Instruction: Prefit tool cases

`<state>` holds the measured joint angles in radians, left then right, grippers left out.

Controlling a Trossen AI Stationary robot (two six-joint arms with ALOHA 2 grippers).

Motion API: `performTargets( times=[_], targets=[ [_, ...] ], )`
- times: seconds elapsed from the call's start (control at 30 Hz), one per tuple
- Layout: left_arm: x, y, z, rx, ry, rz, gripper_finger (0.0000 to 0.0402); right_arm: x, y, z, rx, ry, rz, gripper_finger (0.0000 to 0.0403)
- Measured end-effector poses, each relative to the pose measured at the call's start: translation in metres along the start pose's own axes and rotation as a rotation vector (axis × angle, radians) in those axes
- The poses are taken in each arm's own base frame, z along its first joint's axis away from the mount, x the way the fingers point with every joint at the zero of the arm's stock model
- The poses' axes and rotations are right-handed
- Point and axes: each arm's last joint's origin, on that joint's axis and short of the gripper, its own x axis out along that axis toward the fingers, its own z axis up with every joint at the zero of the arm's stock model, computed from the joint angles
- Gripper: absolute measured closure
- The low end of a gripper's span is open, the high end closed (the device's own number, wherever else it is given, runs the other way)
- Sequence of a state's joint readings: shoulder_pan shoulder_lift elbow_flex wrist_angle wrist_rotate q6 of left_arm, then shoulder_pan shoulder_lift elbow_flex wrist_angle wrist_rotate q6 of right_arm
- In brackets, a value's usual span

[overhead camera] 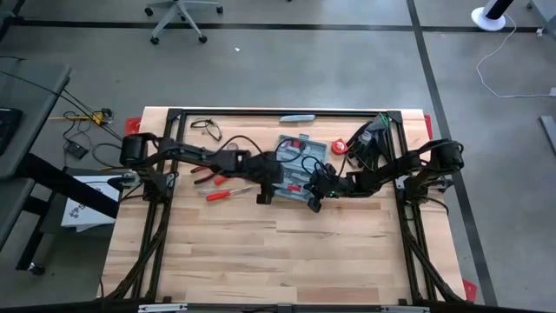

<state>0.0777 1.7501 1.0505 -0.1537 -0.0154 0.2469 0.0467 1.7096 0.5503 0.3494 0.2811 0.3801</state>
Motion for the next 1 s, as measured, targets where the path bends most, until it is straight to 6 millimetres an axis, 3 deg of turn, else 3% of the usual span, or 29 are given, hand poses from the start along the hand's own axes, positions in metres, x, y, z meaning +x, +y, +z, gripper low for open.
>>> performTargets(
  times=[0.37, 0.63, 1.0],
  targets=[
    [0.031, 0.004, 0.026, 0.087, 0.104, -0.079, 0.0222, 0.0, 0.0, 0.001, -0.005, -0.007, 0.004, 0.0403],
    [0.059, 0.004, 0.028, 0.126, 0.189, -0.117, 0.0222, 0.0, 0.001, 0.001, -0.019, -0.01, 0.004, 0.0403],
    [0.073, 0.012, 0.018, 0.088, 0.27, -0.133, 0.0222, 0.0, 0.001, 0.002, -0.018, -0.014, 0.006, 0.0402]
  ],
)
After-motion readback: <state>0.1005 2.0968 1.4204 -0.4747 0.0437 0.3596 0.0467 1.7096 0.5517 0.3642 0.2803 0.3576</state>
